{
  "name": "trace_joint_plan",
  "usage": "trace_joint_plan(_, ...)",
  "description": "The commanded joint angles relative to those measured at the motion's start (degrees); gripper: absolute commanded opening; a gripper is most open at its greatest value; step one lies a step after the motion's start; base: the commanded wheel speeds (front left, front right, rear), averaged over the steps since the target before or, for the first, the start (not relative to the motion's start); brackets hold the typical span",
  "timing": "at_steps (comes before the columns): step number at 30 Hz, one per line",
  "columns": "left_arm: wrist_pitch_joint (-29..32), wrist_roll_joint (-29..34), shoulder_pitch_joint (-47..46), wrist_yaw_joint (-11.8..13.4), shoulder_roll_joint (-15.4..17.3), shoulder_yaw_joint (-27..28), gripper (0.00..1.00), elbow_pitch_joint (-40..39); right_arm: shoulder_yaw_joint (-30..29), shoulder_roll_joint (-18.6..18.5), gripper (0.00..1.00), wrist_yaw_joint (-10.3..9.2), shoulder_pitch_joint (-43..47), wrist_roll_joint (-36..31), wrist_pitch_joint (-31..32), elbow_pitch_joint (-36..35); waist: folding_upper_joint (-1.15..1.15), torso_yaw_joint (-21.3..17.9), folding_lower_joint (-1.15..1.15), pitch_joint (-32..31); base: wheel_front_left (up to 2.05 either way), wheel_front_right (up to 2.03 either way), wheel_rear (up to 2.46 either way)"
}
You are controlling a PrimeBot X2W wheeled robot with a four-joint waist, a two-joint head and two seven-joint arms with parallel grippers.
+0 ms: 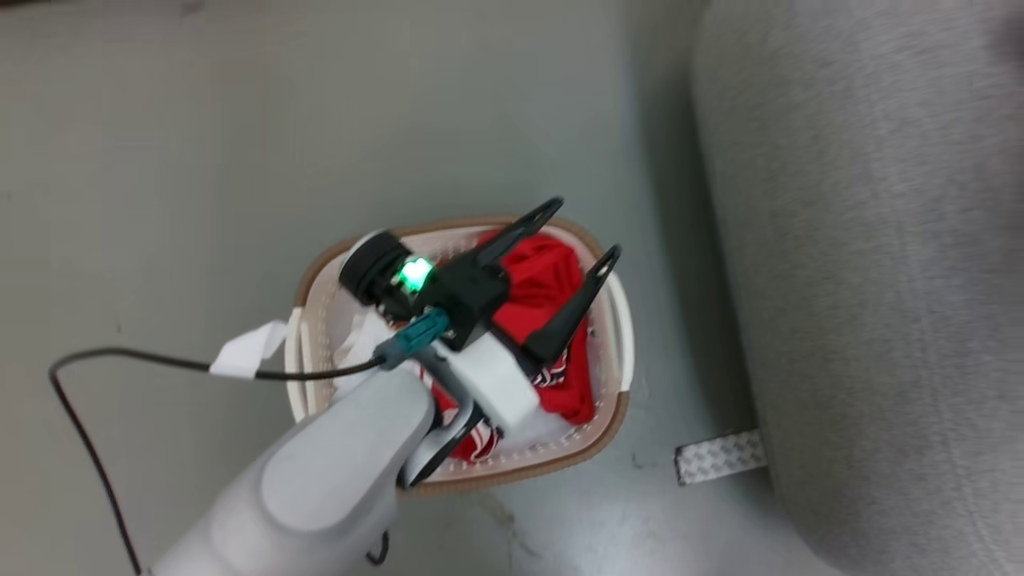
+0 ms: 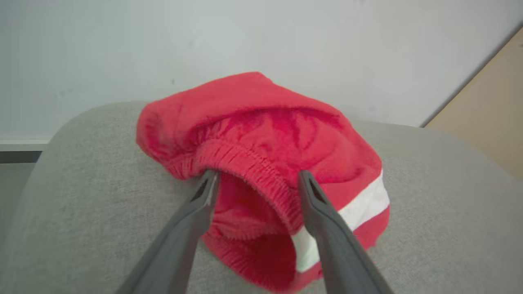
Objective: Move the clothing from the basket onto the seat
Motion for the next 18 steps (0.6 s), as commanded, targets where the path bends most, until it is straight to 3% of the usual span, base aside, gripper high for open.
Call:
trace_joint_plan(1,-0.77,-1.0,2.1,0.43,1.15,0.29,1.0,0.5,0.54,1.5,1.0,-0.12,3.98,0.49,-0.24,-3.59,0.0,-2.51,-0.01,-3.86,0.0,0.0,0.0)
trace_joint_plan(8,-2.42,-3.32,9.14,2.45,3.08,2.4,1.0,2.29,4.91,5.86,1.0,-0.12,16.27,2.66,-0.26,-15.33,0.0,-4.47,-0.01,-12.72,0.0,0.0,0.0)
trace_joint_plan(18,-3.2,-5.25,21.19,5.67,3.13,10.75,1.0,1.58,11.42,9.23,1.0,-0.12,30.4,6.06,-0.27,-23.21,0.0,-1.01,-0.01,-25.26,0.0,0.0,0.0)
